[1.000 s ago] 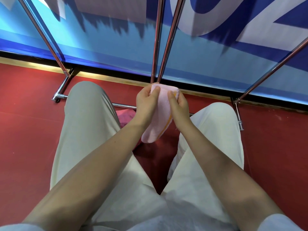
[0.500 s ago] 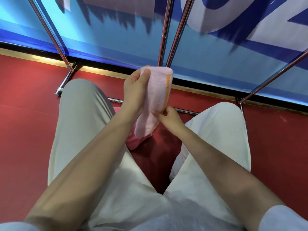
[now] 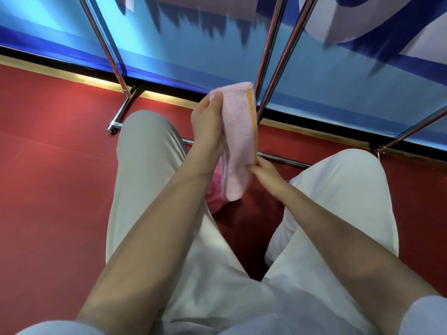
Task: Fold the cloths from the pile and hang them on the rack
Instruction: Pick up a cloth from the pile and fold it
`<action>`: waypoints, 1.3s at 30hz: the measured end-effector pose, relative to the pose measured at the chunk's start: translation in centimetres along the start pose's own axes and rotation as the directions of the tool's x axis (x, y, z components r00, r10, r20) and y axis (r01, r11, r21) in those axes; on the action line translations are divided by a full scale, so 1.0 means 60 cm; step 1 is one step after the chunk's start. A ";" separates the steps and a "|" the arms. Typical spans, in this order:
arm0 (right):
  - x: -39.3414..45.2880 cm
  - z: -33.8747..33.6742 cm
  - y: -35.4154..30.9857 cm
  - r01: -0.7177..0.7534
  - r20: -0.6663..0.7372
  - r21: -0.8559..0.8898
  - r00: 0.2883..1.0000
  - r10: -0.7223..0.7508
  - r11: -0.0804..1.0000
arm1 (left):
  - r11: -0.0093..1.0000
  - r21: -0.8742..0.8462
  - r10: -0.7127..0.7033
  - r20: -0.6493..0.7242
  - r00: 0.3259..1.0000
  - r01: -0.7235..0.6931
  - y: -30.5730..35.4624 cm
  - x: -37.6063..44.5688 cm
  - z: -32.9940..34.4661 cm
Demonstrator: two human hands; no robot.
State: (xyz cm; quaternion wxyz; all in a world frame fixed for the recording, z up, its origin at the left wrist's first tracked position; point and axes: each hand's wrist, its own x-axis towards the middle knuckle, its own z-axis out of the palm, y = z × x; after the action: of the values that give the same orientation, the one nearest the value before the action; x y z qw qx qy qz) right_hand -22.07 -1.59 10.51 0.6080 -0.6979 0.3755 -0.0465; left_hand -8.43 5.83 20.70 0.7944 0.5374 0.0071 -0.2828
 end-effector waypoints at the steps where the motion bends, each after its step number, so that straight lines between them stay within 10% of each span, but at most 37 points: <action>1: 0.002 -0.003 0.000 -0.013 -0.009 -0.002 1.000 0.013 1.000 | 0.999 -0.035 -0.022 -0.028 0.999 0.021 0.003 0.006 -0.001; 11: -0.012 -0.033 0.003 -0.002 -0.194 -0.012 0.981 -0.001 1.000 | 0.980 -0.173 -0.139 -0.215 0.967 0.103 -0.015 0.031 -0.009; 39: -0.051 -0.200 -0.115 0.282 -0.372 -0.153 0.872 -0.319 0.947 | 0.954 -0.298 -0.066 -0.089 0.994 0.037 0.013 0.018 0.097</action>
State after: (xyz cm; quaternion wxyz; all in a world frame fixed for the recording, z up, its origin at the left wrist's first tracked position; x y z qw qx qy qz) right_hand -27.26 -9.72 20.89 0.4724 -0.7521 0.3781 -0.2612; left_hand -8.88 0.55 23.48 0.8571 0.4251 0.1021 -0.2726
